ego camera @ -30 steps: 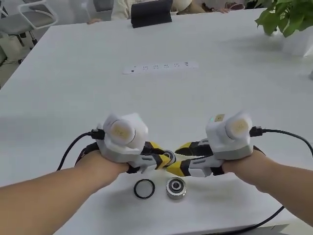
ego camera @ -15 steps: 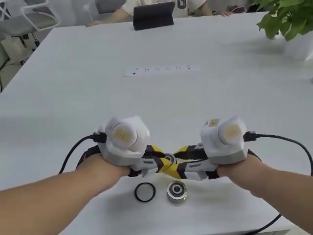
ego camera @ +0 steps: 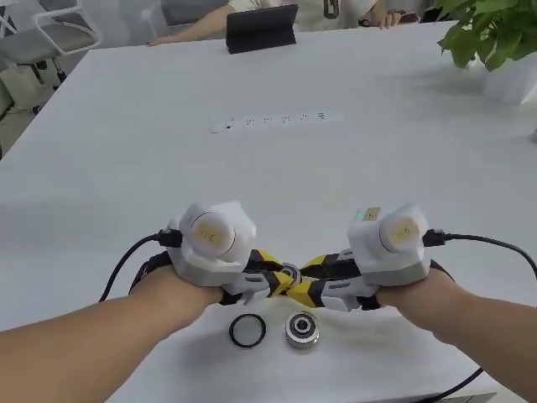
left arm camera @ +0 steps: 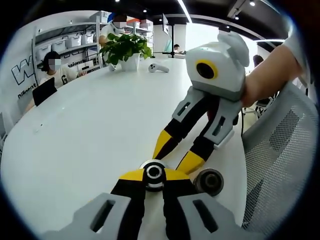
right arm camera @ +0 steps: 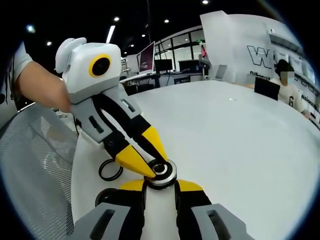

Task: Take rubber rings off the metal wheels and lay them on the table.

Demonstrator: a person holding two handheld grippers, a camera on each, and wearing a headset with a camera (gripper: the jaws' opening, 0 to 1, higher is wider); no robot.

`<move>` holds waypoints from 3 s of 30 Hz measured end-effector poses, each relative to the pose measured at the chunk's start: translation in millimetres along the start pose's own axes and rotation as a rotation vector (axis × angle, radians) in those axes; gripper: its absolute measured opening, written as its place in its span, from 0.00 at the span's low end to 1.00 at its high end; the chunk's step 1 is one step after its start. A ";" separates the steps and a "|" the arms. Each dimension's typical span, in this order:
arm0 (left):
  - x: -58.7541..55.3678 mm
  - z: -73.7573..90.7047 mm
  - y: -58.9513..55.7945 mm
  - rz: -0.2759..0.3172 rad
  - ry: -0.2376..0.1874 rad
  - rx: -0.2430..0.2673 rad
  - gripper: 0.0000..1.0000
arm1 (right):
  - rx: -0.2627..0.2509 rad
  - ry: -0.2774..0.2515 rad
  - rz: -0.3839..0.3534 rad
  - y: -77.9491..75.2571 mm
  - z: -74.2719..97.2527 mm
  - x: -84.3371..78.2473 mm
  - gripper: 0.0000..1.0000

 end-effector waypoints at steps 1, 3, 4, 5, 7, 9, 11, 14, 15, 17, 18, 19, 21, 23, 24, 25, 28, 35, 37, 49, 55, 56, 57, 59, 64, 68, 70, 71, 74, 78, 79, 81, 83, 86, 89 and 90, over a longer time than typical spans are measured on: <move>0.0 0.0 0.1 0.000 0.000 0.000 0.07 | -0.001 -0.001 0.000 0.1 0.4 -0.1 0.19; -0.1 0.0 0.1 0.000 0.000 0.000 0.07 | -0.003 -0.003 -0.004 0.6 1.1 -0.6 0.17; -0.1 0.0 0.1 0.000 0.000 0.000 0.07 | -0.004 -0.003 -0.008 0.9 1.5 -0.9 0.17; -0.2 -0.1 0.1 0.000 0.000 0.000 0.07 | -0.005 -0.004 -0.010 0.4 1.7 -1.1 0.16; -0.3 0.0 0.1 0.001 -0.001 0.001 0.07 | -0.006 -0.001 -0.009 0.5 2.2 -1.4 0.15; -0.4 0.0 0.1 0.002 0.000 0.003 0.07 | -0.006 0.004 -0.010 0.9 2.9 -1.8 0.14; -0.4 0.1 0.0 0.003 0.000 0.004 0.07 | -0.011 0.012 -0.006 0.7 3.3 -3.0 0.11; -0.5 0.1 0.1 0.004 -0.001 0.006 0.07 | -0.011 0.009 -0.013 0.3 3.0 -3.3 0.09; -0.5 0.0 0.2 0.004 -0.001 0.006 0.07 | -0.011 0.010 -0.011 0.4 3.4 -3.3 0.09; -0.5 0.0 0.0 0.004 -0.001 0.008 0.07 | -0.012 0.011 -0.014 0.2 3.8 -3.3 0.08; -0.5 0.0 -0.2 0.005 -0.001 0.009 0.07 | -0.013 0.012 -0.016 0.0 3.7 -3.5 0.07; -0.5 0.0 -0.5 0.005 -0.001 0.010 0.07 | -0.013 0.011 -0.020 -0.2 4.2 -3.8 0.06; -0.3 0.0 -1.1 0.005 -0.001 0.010 0.07 | -0.014 0.012 -0.033 -0.8 5.3 -4.6 0.03; -0.2 -0.1 -1.1 0.004 -0.001 0.010 0.07 | -0.027 0.011 -0.047 -2.4 6.5 -4.9 0.00; -0.2 -0.1 -1.0 0.004 -0.001 0.010 0.07 | -0.023 0.008 -0.052 -2.8 6.4 -4.8 0.00; -0.2 -0.1 -1.1 0.004 -0.001 0.010 0.07 | -0.029 0.007 -0.063 -3.5 7.1 -5.0 0.00; -0.1 -0.2 -1.1 0.004 -0.001 0.012 0.07 | -0.029 0.000 -0.104 -4.3 7.1 -4.9 0.00; 0.1 -0.5 -1.6 0.001 -0.001 0.017 0.07 | -0.040 -0.037 -0.243 -7.4 10.9 -5.7 0.00; 0.1 -0.5 -1.5 0.002 -0.001 0.017 0.07 | -0.044 -0.055 -0.284 -8.9 11.9 -5.7 0.00; 0.3 -0.8 -2.1 -0.002 0.002 0.024 0.07 | -0.046 -0.101 -0.382 -10.7 12.6 -2.3 0.00; 0.5 -0.9 -2.5 -0.003 0.002 0.026 0.07 | -0.042 -0.109 -0.362 -8.5 12.4 -0.2 0.00; 0.5 -0.8 -2.5 -0.003 0.002 0.026 0.07 | -0.042 -0.109 -0.360 -8.6 12.5 -0.2 0.00; 0.5 -0.8 -2.6 -0.002 0.002 0.026 0.07 | -0.042 -0.110 -0.362 -8.9 12.6 -0.3 0.00; 0.4 -0.7 -2.6 0.001 0.002 0.027 0.07 | -0.042 -0.111 -0.366 -8.5 12.7 0.1 0.00; 0.5 -0.8 -2.4 0.002 0.004 0.028 0.07 | -0.042 -0.107 -0.352 -7.0 12.5 2.0 0.00; 0.8 -0.7 -2.4 -0.002 0.007 0.028 0.07 | -0.040 -0.109 -0.345 -5.4 12.2 3.3 0.00; 1.0 -0.8 -2.4 -0.002 0.009 0.028 0.07 | -0.037 -0.110 -0.341 -4.8 11.9 4.0 0.00; 1.0 -0.8 -2.4 -0.001 0.009 0.028 0.07 | -0.035 -0.111 -0.341 -4.2 11.8 4.3 0.00; 0.9 -0.9 -2.3 0.000 0.009 0.028 0.07 | -0.032 -0.111 -0.326 -2.4 11.3 5.4 0.00; 0.9 -1.0 -2.2 -0.001 0.010 0.026 0.07 | -0.021 -0.112 -0.312 -0.6 10.5 6.8 0.00; 1.0 -1.0 -2.3 -0.003 0.011 0.027 0.07 | -0.017 -0.115 -0.313 -0.1 10.3 7.1 0.00; 0.9 -1.1 -2.4 -0.004 0.011 0.029 0.07 | -0.006 -0.122 -0.316 1.5 9.6 8.3 0.00; 0.5 -1.0 -2.6 -0.003 0.009 0.030 0.07 | 0.003 -0.134 -0.323 1.9 9.7 10.3 0.00; 0.4 -1.3 -2.6 -0.003 0.010 0.029 0.07 | 0.014 -0.144 -0.337 1.6 10.0 10.3 0.00; 0.3 -1.5 -2.4 -0.002 0.009 0.030 0.07 | 0.026 -0.159 -0.360 2.6 11.3 9.5 0.00; 0.3 -1.4 -2.5 -0.002 0.009 0.030 0.07 | 0.031 -0.162 -0.367 2.9 11.4 9.7 0.00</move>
Point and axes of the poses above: the centre of the closed fingertips' face, and the gripper's own axes: z roughly backward along the fingers, y roughly to its left, x roughly out of its top, the point moved 8 cm from there along z, roughly backward along the fingers, and after that the axes turned 2 degrees about -y, right-handed, at the moved point
